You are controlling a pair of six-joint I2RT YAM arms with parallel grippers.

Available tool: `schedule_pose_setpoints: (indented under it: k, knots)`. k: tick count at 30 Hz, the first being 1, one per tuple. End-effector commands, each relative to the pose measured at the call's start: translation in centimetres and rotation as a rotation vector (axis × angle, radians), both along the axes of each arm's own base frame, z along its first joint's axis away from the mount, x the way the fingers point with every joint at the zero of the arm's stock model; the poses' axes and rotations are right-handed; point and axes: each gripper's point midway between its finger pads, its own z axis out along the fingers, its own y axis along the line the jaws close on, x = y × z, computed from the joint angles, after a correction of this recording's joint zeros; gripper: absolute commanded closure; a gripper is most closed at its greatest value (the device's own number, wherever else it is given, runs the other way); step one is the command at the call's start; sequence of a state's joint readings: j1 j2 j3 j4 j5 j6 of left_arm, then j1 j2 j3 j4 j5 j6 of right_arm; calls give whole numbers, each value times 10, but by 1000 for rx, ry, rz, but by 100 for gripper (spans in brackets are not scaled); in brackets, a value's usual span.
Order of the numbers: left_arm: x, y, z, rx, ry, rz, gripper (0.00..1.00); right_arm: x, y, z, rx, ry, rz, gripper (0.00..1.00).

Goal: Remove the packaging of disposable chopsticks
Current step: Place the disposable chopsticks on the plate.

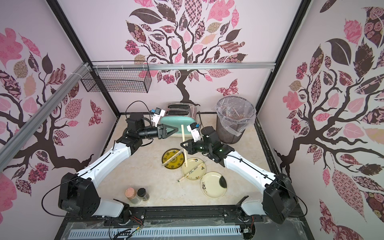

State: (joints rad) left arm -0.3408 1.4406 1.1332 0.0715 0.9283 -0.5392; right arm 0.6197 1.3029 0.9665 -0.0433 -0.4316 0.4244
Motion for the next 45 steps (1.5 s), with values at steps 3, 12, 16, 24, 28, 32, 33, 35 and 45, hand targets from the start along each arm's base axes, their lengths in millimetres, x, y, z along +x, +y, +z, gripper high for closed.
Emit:
schedule_pose_setpoints:
  k: [3, 12, 16, 24, 28, 32, 33, 35, 45]
  knots:
    - [-1, 5, 17, -5, -56, 6, 57, -30, -60, -64, -184, 259, -204, 100]
    - [3, 5, 12, -7, -29, 7, 59, -101, -125, -142, -365, 535, -351, 100]
    - [4, 5, 11, -7, -26, 8, 60, -115, -140, -160, -427, 598, -390, 100]
    - [5, 4, 8, -7, -20, 6, 60, -112, -143, -190, -455, 619, -420, 100]
    - [6, 4, 6, -7, -11, 8, 60, -111, -149, -194, -497, 610, -436, 100]
    - [7, 3, 4, -6, -3, 7, 60, -113, -152, -199, -520, 618, -433, 100]
    - [7, 3, 4, -6, -3, 8, 60, -114, -152, -202, -525, 624, -428, 100]
    - [8, 3, 3, -5, -2, 8, 60, -117, -152, -207, -531, 640, -423, 100]
    - [9, 2, 1, -5, 7, 8, 60, -118, -151, -216, -543, 661, -419, 87]
